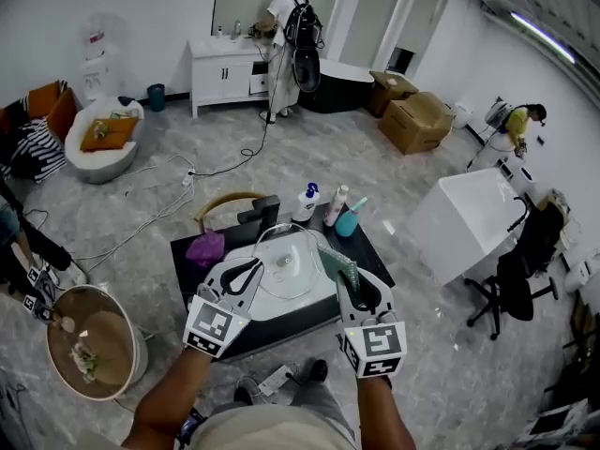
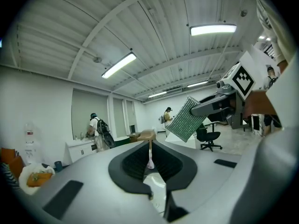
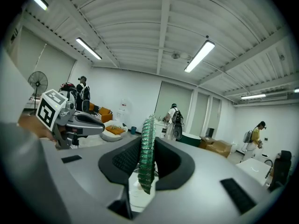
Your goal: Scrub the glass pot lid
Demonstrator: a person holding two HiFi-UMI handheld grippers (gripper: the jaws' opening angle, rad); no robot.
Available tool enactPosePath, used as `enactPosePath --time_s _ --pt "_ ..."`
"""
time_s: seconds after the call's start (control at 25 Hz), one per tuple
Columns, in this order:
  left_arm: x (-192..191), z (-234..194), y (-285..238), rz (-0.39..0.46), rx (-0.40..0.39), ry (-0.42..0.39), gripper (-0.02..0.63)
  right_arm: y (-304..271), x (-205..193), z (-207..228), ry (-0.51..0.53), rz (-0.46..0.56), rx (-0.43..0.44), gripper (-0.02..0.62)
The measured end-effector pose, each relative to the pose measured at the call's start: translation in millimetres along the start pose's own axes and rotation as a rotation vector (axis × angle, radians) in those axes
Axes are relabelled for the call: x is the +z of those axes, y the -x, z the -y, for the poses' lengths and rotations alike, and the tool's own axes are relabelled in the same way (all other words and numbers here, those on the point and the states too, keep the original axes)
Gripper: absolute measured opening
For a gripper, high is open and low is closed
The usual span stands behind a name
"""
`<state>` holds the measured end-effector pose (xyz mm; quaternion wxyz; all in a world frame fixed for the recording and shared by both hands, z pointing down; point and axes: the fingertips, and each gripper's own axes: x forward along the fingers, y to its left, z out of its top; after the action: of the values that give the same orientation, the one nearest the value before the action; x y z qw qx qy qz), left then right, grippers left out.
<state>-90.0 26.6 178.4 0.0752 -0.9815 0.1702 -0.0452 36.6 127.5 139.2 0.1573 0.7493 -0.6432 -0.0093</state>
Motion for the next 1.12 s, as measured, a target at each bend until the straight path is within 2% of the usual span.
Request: enactPosePath --time_s 0.16,0.32,0.48,0.8,1.12 --pt "-9 -32 7 -0.023 0.095 0.0 0.031 -46 -1 -7 0.004 0.013 0.087 0.087" --pt "-27 -56 10 -0.075 0.201 0.009 0.031 -99 -11 -20 0.005 0.008 0.215 0.087" --pt "-52 -71 -11 -0.133 0.296 0.066 0.031 -148 -31 -17 0.011 -0.02 0.33 0.087" --pt "-103 -83 -69 -0.246 0.38 0.122 0.031 -244 -101 -13 -0.002 -0.123 0.488 0.087" --pt "-176 -90 -108 -0.345 0.416 0.175 0.031 -315 -198 -27 -0.024 -0.232 0.545 0.087"
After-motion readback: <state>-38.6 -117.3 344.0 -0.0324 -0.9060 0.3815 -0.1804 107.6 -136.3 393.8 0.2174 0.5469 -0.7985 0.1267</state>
